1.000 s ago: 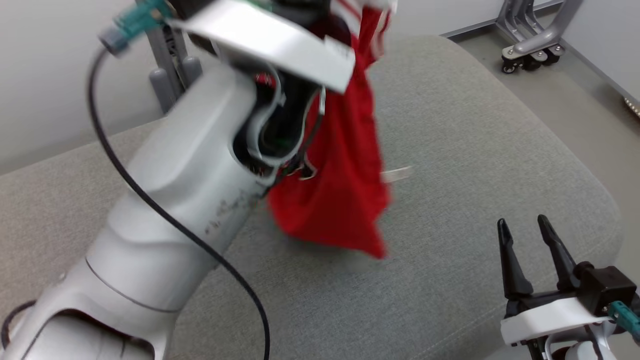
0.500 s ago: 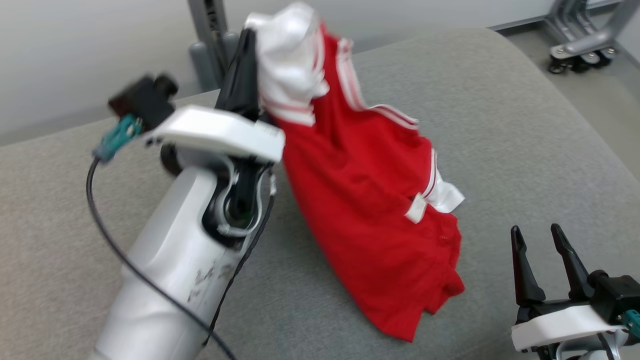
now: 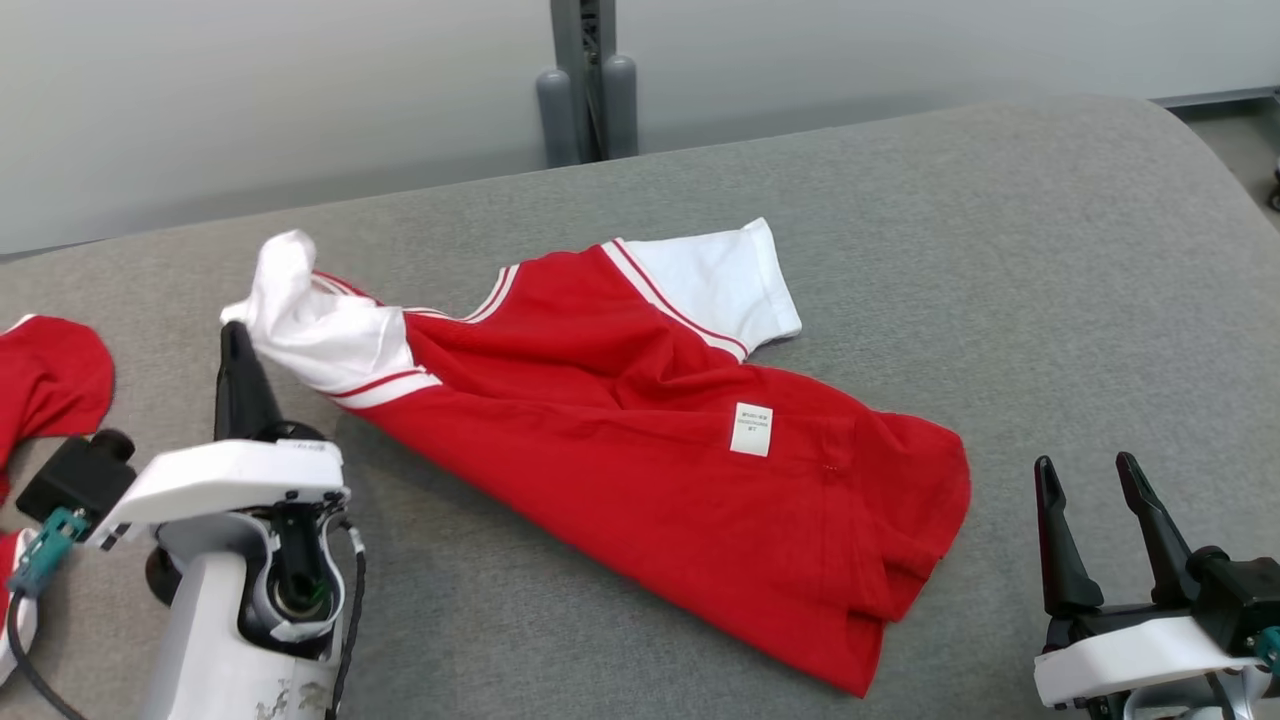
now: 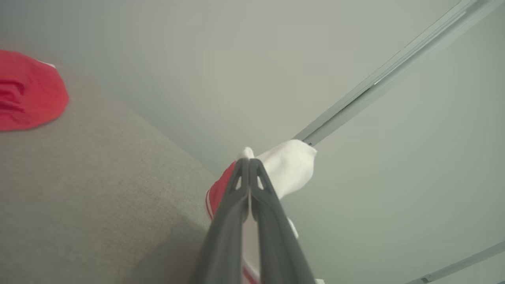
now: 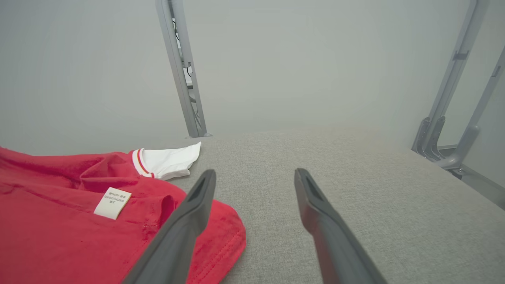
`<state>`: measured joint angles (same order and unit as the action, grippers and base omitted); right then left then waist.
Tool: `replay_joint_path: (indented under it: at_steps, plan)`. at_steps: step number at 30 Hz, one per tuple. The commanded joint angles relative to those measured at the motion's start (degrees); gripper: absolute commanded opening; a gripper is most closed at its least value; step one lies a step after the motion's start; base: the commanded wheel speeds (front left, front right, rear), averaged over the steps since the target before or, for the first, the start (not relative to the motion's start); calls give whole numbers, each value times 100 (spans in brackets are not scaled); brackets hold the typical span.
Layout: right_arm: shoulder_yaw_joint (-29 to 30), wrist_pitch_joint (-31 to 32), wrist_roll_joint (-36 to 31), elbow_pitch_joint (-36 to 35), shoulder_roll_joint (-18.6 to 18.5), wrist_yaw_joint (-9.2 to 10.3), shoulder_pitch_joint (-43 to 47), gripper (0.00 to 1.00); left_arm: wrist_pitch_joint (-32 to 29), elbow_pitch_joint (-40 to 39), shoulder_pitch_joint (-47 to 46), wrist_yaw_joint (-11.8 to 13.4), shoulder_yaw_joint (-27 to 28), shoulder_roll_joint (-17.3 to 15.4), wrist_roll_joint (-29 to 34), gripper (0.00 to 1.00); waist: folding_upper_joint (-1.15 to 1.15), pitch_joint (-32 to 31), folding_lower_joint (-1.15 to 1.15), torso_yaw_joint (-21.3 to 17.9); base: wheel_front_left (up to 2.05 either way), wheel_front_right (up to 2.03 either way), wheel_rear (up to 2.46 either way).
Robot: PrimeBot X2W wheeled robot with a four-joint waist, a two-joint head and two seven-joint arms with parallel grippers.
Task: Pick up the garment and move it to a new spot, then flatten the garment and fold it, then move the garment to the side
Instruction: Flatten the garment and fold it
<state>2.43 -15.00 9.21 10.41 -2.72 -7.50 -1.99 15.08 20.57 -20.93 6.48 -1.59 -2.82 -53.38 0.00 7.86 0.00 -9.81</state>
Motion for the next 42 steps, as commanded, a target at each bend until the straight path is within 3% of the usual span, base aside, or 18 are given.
replay_joint_path:
  at_steps: [1, 6, 8, 9, 10, 11, 14, 20, 21, 25, 28, 35, 42]
  plan:
    - [24, -31, -52, -8, -34, 1, 18, 100, 8, 20, 95, -44, 90, -17, 68, 0, 0, -15, 0, 98, 0, 0, 0]
    - [-5, -31, -69, 16, -35, 1, -14, 100, 9, 151, 336, -70, 355, -19, 206, 0, 0, -14, 0, 221, 0, 0, 0]
    - [-85, -31, 4, 82, -30, 1, -23, 100, 7, 322, 444, -85, 342, -16, -104, 43, 0, -28, 0, 247, 0, 0, 0]
    - [-120, -30, 91, 132, -32, 1, -27, 100, 7, 428, 486, -111, 255, -8, -225, 53, 0, -38, 0, 252, 0, 0, 0]
    - [-145, -31, 214, 182, -40, 1, -41, 100, 7, 501, 482, -134, 209, -9, -274, 82, 0, -47, 0, 262, 0, 0, 0]
    - [-158, -31, 356, 249, -41, 1, -52, 100, 8, 568, 489, -163, 168, -22, -338, 100, 0, -57, 0, 272, 0, 0, 0]
    - [-153, -30, 562, 381, -36, 1, -90, 100, 8, 666, 617, -189, 93, -25, -133, 100, 0, -89, 0, 306, 0, 0, 0]
    - [-169, -31, 594, 525, -35, 1, -13, 100, 8, -219, 1150, -181, 121, -15, 1729, 100, 0, -223, 0, 388, 0, 0, 0]
    - [-169, -31, 594, 525, -35, 1, -13, 100, 8, -219, 1150, -181, 121, -15, 1729, 100, 0, -223, 0, 388, 0, 0, 0]
    - [-153, -30, 615, 733, -37, 1, 63, 100, 8, -1078, 1605, -143, -180, -20, 3393, 100, 0, -328, 0, 519, 0, 0, 0]
    - [-129, -30, 658, 897, -37, 1, 74, 100, 8, -1487, 1913, -146, -420, -22, 4192, 100, 0, -392, 0, 626, 0, 0, 0]
    - [11, -19, 1145, 1679, -35, 1, -35, 100, 8, -2009, 2489, -32, -762, -17, 4755, 100, 0, -520, 0, 933, 0, 0, 0]
    - [-43, -19, 1496, 2478, -42, 1, -282, 100, 8, -1920, 2735, 79, -1109, -19, 4739, 100, 0, -611, 0, 1203, 0, 0, 0]
